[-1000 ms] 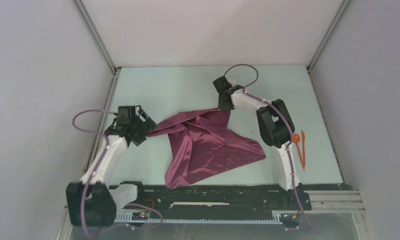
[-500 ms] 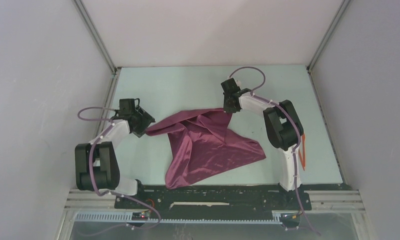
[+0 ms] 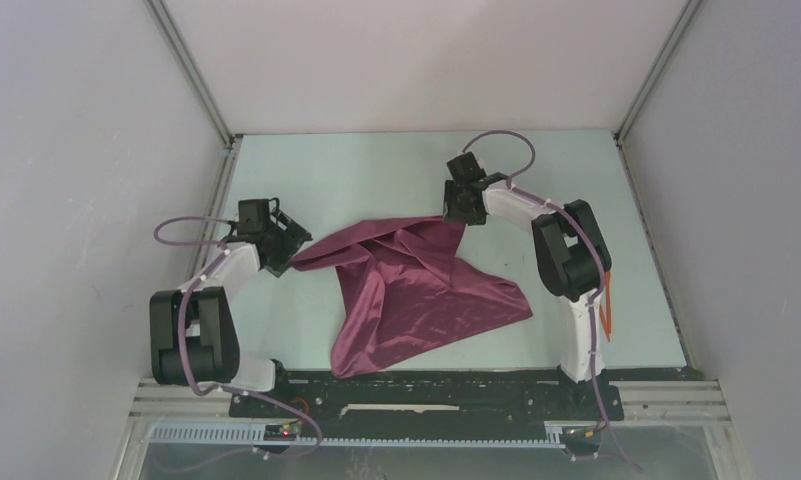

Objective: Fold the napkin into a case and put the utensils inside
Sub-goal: Flatten out the crumpled napkin at the center of the board.

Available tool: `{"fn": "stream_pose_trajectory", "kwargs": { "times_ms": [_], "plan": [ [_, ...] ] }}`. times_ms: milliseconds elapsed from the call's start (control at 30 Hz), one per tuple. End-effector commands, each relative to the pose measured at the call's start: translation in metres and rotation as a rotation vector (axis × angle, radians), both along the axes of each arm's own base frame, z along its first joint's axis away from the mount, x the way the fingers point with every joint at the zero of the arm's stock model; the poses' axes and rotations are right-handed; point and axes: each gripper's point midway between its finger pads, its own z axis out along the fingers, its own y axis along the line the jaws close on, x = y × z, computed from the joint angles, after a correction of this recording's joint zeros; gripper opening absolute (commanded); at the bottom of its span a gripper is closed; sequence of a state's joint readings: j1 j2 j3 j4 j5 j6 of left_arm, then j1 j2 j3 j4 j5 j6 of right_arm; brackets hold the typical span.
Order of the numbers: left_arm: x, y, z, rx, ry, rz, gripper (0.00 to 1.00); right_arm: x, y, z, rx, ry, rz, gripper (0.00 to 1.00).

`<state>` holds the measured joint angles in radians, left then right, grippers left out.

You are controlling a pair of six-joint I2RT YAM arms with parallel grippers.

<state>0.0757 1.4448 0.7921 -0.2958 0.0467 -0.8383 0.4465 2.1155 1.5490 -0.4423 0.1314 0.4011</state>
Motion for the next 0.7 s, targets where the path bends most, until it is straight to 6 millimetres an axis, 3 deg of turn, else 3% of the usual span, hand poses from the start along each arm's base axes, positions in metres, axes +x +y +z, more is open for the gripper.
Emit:
{"fn": "stream_pose_trajectory", "kwargs": {
  "times_ms": [0, 100, 300, 500, 667],
  "plan": [
    [-0.003, 0.006, 0.016, 0.027, -0.06, 0.024, 0.85, 0.013, -0.008, 0.011, -0.07, -0.01, -0.015, 0.66],
    [-0.008, 0.007, 0.015, 0.036, -0.06, 0.028, 0.87, 0.017, -0.009, 0.004, -0.107, 0.004, -0.023, 0.66],
    [-0.01, 0.003, 0.01, 0.008, -0.05, 0.033, 0.86, 0.008, -0.005, -0.02, -0.118, 0.089, -0.032, 0.5],
    [-0.009, 0.0, 0.003, -0.02, -0.035, 0.039, 0.85, 0.001, -0.008, -0.025, -0.121, 0.088, -0.051, 0.57],
    [-0.001, 0.003, -0.006, -0.019, -0.02, 0.049, 0.68, -0.002, -0.012, -0.017, -0.157, 0.072, -0.06, 0.58]
  ]
}}
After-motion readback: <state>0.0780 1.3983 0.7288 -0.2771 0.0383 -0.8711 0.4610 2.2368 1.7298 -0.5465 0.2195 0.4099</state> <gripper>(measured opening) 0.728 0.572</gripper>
